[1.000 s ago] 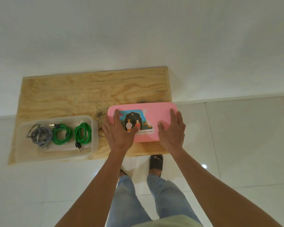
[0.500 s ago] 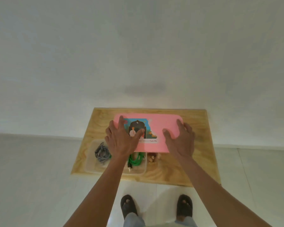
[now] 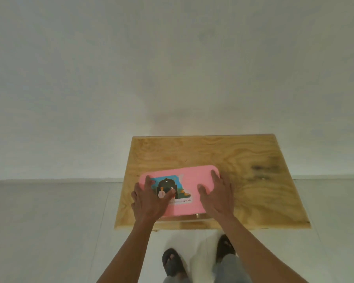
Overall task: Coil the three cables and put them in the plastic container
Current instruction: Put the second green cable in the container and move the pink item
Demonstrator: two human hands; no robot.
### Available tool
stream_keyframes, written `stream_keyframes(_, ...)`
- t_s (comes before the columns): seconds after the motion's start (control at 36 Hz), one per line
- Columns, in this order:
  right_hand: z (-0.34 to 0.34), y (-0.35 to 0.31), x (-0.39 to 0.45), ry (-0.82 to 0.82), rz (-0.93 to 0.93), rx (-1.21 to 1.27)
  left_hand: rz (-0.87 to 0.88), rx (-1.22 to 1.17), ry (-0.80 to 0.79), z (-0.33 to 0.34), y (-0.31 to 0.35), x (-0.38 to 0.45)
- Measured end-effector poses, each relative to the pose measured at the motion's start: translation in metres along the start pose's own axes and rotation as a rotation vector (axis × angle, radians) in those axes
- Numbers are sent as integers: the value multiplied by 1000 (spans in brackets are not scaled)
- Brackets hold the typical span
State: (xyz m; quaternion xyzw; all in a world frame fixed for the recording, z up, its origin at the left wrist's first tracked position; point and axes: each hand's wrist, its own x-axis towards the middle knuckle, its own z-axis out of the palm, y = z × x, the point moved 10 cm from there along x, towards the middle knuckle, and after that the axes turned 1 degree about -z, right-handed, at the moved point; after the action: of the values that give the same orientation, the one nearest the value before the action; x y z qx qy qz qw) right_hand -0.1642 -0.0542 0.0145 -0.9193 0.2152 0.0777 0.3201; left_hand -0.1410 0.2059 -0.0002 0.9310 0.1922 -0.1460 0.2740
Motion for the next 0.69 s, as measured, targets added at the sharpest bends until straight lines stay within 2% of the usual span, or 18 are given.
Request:
stream_keyframes(0.11,14,13,-1,-4,32,-40,-7,-9,-38,17,-5,3)
stream_keyframes(0.44,43,37,-8,-81,81,32,48,16,2,30,-12,4)
stream_keyframes(0.69,45,32,-15,-30,44,-92,118,53,25,37,-17,2)
